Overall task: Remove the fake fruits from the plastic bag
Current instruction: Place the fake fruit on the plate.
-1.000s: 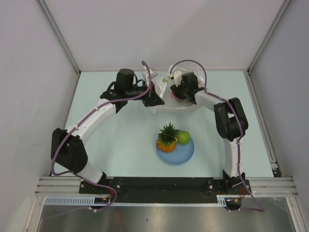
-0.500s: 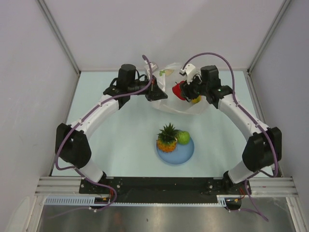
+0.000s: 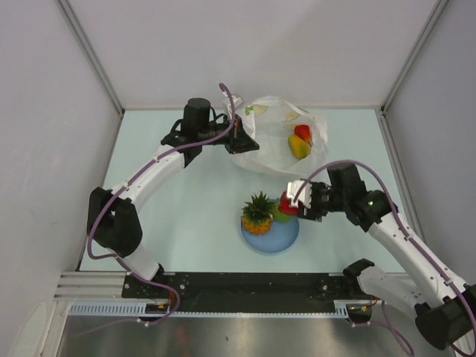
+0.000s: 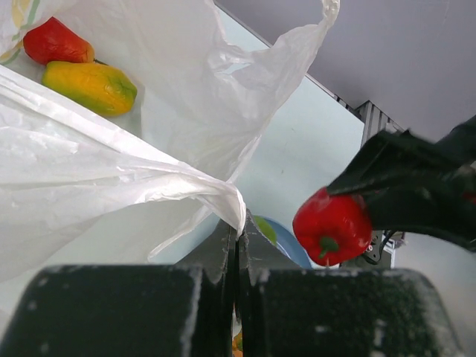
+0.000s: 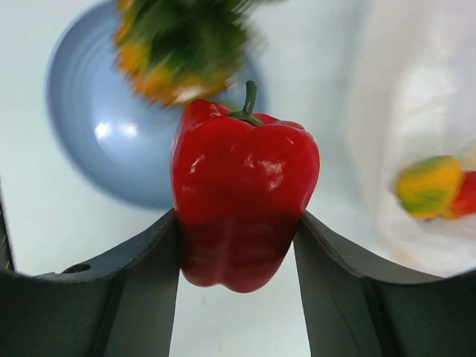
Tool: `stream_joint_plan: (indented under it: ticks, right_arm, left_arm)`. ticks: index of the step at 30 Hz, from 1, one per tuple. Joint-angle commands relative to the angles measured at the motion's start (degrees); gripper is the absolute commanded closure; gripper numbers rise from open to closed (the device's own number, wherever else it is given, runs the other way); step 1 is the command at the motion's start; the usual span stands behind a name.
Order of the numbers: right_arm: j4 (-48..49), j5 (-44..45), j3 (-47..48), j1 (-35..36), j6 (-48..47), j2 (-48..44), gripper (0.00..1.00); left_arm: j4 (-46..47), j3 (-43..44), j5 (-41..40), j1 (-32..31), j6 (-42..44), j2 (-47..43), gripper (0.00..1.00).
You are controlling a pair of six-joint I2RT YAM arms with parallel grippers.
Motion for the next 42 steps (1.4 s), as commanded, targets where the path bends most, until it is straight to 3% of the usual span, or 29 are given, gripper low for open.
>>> stream_joint_plan:
  ticks: [1, 7, 23, 26, 35, 42]
  right_arm:
    - [-3.3, 0.8, -9.4, 4.9, -13.0, -4.4, 0.67]
    - [3.8, 3.1, -16.9, 9.2, -13.7, -4.3, 0.67]
    - [11.3, 5.0, -20.8, 10.5, -20.3, 0.9, 0.6]
    - [12.8, 5.7, -21.5, 10.5, -21.3, 1.5, 0.52]
    - [15.1, 8.2, -24.6, 10.1, -25.3, -3.1, 0.11]
    - [7.6, 8.6, -23.4, 6.5, -26.3, -13.2, 0.09]
  left_arm:
    - [1.8, 1.6, 0.3, 0.0, -0.6, -0.7, 1.0]
    - [1.7, 0.3, -0.2, -0.5, -0.3, -1.6, 1.0]
    - [0.3, -1.3, -1.3, -1.4, 2.0, -2.8, 1.0]
    - [0.3, -1.1, -1.4, -1.4, 2.0, -2.7, 1.0]
    - [0.0, -1.7, -1.3, -1.4, 2.6, -2.9, 1.0]
    - [0.5, -0.5, -0.4, -1.4, 1.7, -1.7, 1.0]
